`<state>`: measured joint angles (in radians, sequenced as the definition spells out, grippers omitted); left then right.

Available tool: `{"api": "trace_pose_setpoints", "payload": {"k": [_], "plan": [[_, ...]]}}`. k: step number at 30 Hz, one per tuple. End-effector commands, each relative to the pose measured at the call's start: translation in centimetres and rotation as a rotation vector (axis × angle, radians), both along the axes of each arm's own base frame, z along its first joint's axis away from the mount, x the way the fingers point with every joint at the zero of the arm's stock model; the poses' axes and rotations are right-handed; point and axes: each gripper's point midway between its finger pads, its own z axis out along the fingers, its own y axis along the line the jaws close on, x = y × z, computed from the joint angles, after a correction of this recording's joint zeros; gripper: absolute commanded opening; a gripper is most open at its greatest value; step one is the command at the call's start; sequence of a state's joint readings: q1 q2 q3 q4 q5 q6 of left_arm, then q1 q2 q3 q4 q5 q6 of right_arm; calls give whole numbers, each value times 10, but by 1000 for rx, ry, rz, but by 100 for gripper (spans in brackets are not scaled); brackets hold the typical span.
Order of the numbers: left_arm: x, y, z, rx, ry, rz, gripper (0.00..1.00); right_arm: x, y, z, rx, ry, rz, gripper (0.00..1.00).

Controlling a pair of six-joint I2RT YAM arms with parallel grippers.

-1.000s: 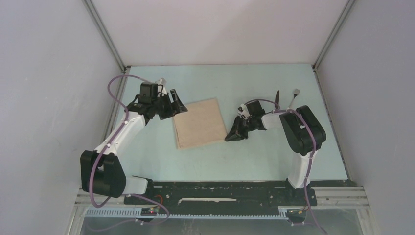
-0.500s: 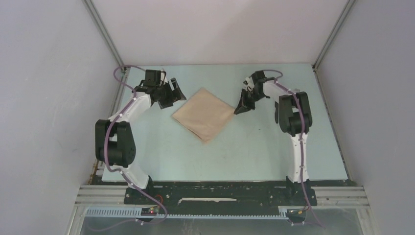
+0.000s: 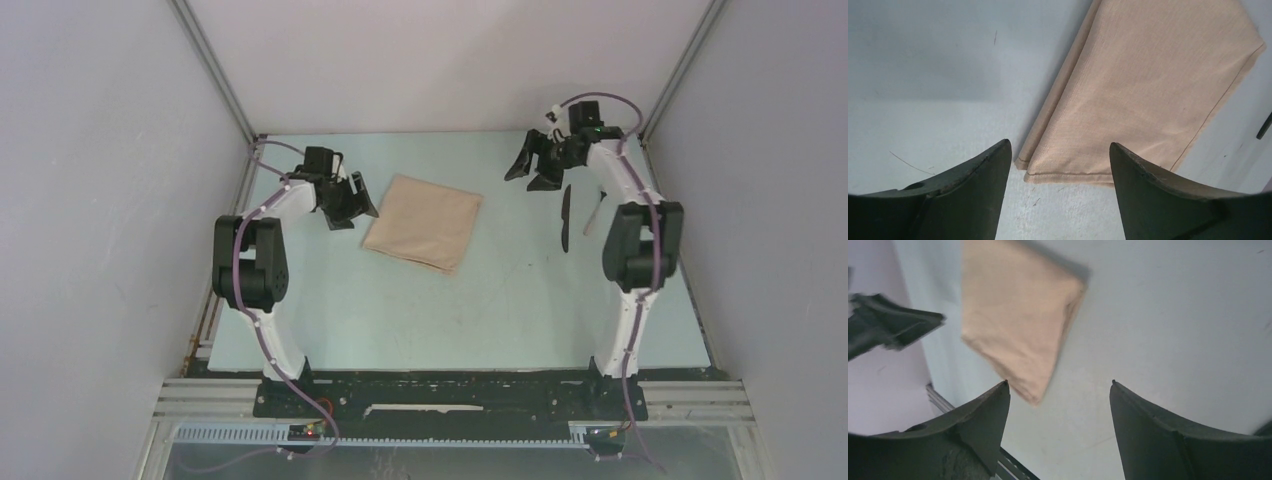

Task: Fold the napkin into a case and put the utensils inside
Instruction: Rotate the square-folded napkin at the center of the board.

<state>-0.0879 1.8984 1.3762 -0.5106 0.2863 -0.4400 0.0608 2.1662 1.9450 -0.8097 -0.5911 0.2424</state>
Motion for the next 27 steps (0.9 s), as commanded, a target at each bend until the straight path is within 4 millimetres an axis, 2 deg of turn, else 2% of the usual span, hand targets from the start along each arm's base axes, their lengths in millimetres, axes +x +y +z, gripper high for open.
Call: {"api": "trace_pose_setpoints", "payload": {"k": [1, 5, 10, 16, 22, 27], "plan": [[-12, -1, -13, 1, 31, -50, 79, -42, 36, 59, 152, -144, 52, 79], [-20, -9, -25, -42, 106, -109, 78, -83, 64, 53, 260, -117, 105, 76], [-26, -4, -35, -25, 135, -92, 78, -124, 91, 38, 209, -75, 177, 73], [-31, -7, -43, -64, 178, -108, 70, -143, 100, 39, 196, -86, 205, 72], [-46, -14, -45, -110, 200, -94, 47, -151, 96, 35, 182, -79, 205, 72], [-66, -30, -41, -196, 159, -24, 33, -160, 87, 16, 146, -44, 180, 72]]}}
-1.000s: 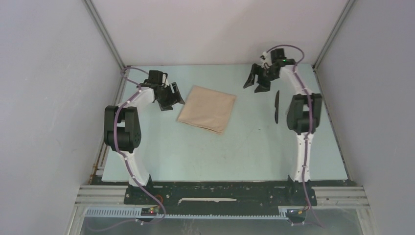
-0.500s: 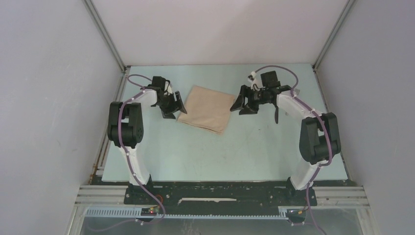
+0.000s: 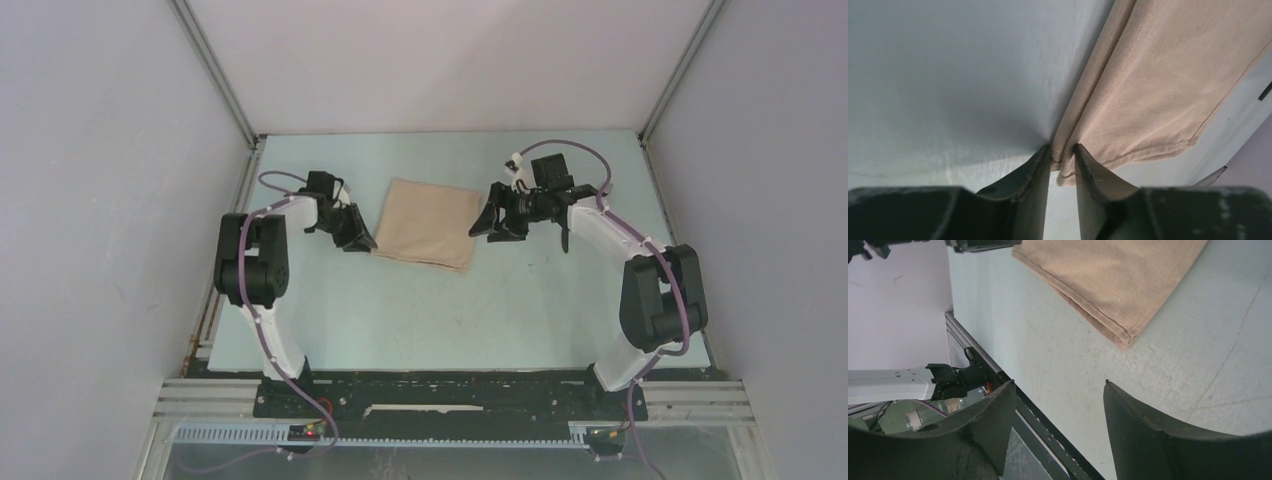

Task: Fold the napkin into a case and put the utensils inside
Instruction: Rotate the square-folded napkin at the center of the board.

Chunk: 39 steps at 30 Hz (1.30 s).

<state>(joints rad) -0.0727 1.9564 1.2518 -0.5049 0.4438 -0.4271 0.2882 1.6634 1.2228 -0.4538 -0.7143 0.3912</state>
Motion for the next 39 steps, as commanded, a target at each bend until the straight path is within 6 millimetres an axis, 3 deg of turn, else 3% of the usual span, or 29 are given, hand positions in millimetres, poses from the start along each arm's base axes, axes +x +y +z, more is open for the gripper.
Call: {"api": "trace_pose_setpoints", "payload": {"k": [1, 4, 9, 12, 15, 21, 23, 25, 34, 37, 39], "plan": [[-28, -20, 6, -80, -14, 72, 32, -6, -10, -7, -40, -14, -38, 72], [-55, -47, 1, -145, -27, 145, 31, -11, -28, -28, -114, 47, -118, 71], [-108, -114, -3, -328, -40, 252, 27, -18, -62, -58, -169, 154, -254, 71], [-124, -147, 2, -367, -50, 251, 28, -16, -78, -69, -185, 174, -284, 70], [-130, -149, 7, -342, -85, 247, 31, -10, -88, -74, -165, 184, -279, 64], [-148, -159, 23, -353, -86, 158, 66, 9, -89, -71, -117, 170, -259, 59], [-151, -166, 25, -361, -81, 132, 71, 17, -87, -71, -100, 170, -257, 56], [-150, -167, 20, -359, -70, 142, 70, 23, -87, -74, -99, 172, -256, 53], [-152, -165, 7, -347, -47, 168, 48, 40, -85, -77, -70, 177, -247, 44], [-158, -160, 2, -327, -32, 170, 59, 44, -86, -77, -71, 172, -250, 44], [-162, -157, 4, -314, -45, 156, 60, 45, -86, -77, -71, 169, -247, 44]]}}
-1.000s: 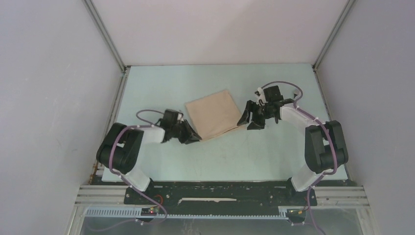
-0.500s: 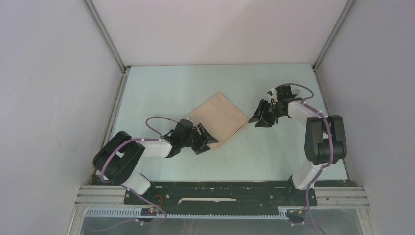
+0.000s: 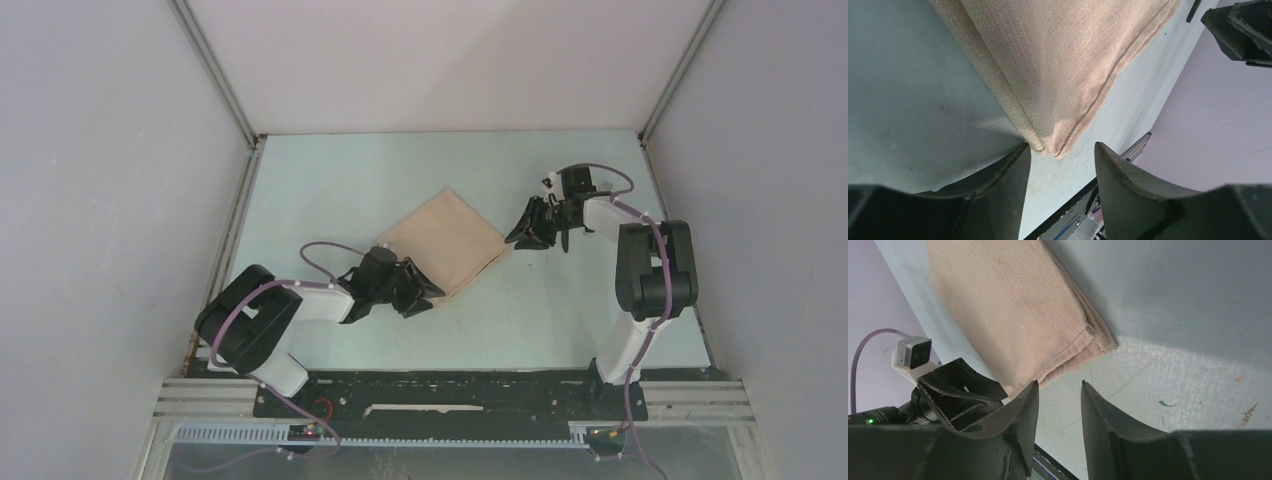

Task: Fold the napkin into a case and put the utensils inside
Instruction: Rotate the square-folded napkin at the center of the board, then pick up the top corner of the square-folded napkin from the center of the board.

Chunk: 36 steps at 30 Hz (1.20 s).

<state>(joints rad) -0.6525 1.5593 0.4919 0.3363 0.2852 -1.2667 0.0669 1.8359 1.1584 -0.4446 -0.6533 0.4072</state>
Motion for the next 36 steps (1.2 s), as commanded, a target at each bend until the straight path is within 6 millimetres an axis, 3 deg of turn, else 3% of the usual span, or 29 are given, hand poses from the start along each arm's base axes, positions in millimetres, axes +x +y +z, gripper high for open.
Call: {"api": "trace_pose_setpoints", "payload": {"k": [1, 4, 6, 10, 14, 20, 26, 36], "plan": [[-8, 9, -1, 66, -29, -6, 58, 14, 1, 11, 11, -59, 17, 44], [-13, 9, 19, 165, -127, -45, 48, 12, 1, 10, 12, -53, 22, 44], [-16, -1, 33, 125, -152, -40, 42, 11, 0, 10, 7, -50, 25, 43], [-10, -13, 40, 60, -148, -17, 36, 11, 1, 10, 9, -54, 27, 42], [-5, -19, 34, 61, -126, -13, 36, 12, 2, 13, 17, -63, 28, 42], [-1, -22, 22, 64, -96, 5, 45, 11, 2, 13, 18, -64, 33, 41], [3, -21, 14, 68, -87, 17, 36, 14, 3, 12, 29, -65, 32, 40], [2, -20, 19, 66, -92, 14, 25, 14, 4, 10, 21, -69, 36, 38]]}}
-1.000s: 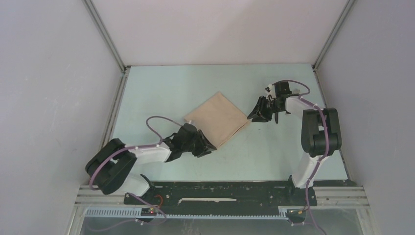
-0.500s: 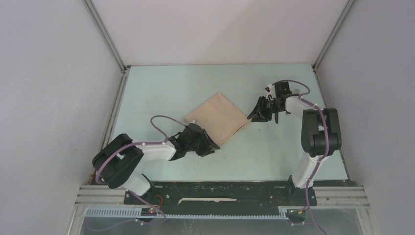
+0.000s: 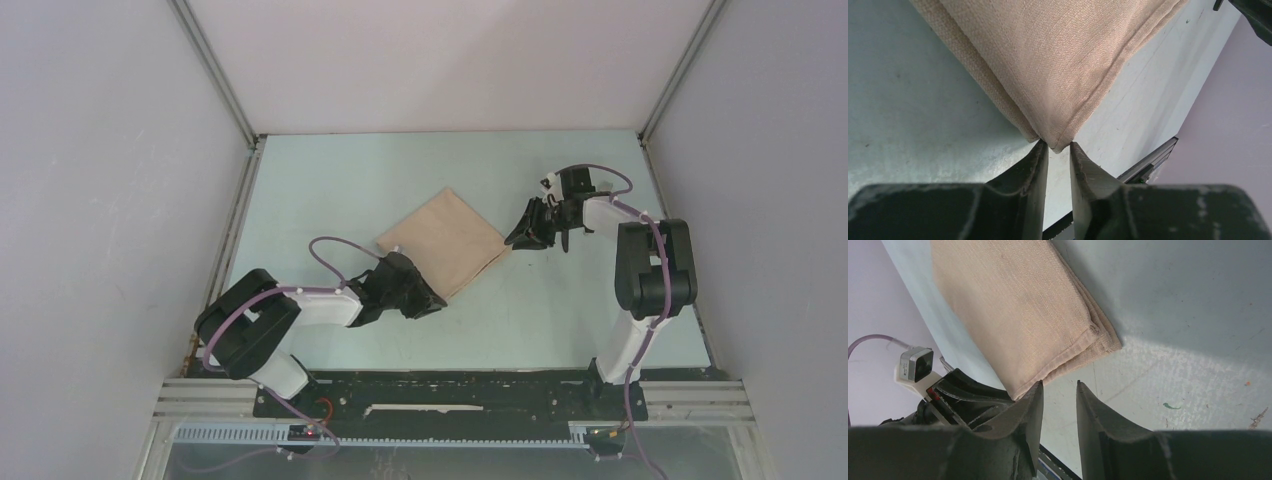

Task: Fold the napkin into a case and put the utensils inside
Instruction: Pick up the top corner of the square-folded napkin from the center of the board.

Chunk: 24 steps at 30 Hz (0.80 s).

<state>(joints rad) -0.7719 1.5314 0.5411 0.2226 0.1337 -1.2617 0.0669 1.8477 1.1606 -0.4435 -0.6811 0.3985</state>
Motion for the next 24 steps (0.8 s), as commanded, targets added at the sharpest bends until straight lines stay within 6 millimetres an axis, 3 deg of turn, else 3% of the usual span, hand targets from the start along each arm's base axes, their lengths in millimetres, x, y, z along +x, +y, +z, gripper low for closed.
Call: {"api": "trace_pose_setpoints", "payload": {"k": [1, 10, 14, 24], "plan": [[13, -7, 19, -37, -49, 20, 23, 16, 1, 12, 2, -77, 14, 38], [7, 0, 14, -32, -34, 24, 10, 25, 2, 0, -32, -37, 5, 37], [3, 1, 7, -35, -16, 22, 10, 33, 5, -5, -40, -34, 11, 37], [3, -1, 6, -42, -13, 17, 10, 30, 10, -23, -41, 10, 22, 39]]}}
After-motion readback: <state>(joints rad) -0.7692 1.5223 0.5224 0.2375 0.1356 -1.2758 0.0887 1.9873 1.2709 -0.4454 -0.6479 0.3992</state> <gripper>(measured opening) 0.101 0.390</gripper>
